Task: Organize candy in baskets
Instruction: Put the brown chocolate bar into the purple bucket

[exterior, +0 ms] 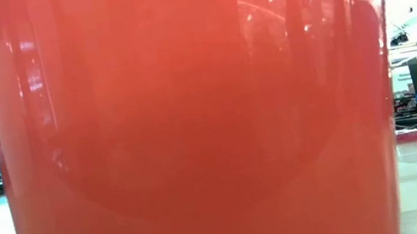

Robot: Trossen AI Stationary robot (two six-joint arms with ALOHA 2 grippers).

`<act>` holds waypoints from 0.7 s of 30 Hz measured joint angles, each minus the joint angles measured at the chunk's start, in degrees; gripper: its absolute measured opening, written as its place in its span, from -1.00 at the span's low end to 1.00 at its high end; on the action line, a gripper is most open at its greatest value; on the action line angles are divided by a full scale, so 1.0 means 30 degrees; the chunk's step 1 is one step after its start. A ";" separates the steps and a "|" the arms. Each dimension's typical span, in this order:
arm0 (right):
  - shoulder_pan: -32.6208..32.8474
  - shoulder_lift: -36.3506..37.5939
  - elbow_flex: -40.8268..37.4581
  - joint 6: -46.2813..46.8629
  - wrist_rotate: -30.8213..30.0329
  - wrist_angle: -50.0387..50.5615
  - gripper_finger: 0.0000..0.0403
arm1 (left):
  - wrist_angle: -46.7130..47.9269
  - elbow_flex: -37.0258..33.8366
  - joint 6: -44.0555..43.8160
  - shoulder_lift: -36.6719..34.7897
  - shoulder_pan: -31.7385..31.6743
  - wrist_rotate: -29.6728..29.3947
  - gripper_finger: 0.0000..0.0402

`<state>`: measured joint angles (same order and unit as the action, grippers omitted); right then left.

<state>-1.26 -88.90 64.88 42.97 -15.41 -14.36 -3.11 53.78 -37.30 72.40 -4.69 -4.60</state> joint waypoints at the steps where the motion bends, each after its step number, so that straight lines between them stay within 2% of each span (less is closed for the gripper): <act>1: 0.0000 0.0000 0.0000 -0.0007 -0.0004 0.0003 -0.70 | 0.0008 0.0007 0.0007 -0.0007 0.0000 -0.0007 -1.00; 10: -0.0007 0.0000 0.0000 0.0018 -0.0041 0.0117 -0.92 | 0.0591 0.0029 0.0712 -0.0076 -0.0007 0.0071 -1.00; 21: 0.0124 0.0605 -0.0022 0.0338 0.0433 0.2204 -0.95 | 0.7009 0.0066 0.2161 -0.2209 -0.0109 -0.0460 -1.00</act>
<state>-0.88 -87.09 64.82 43.99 -14.11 -7.75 17.91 53.98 -30.81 65.77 -5.02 -5.98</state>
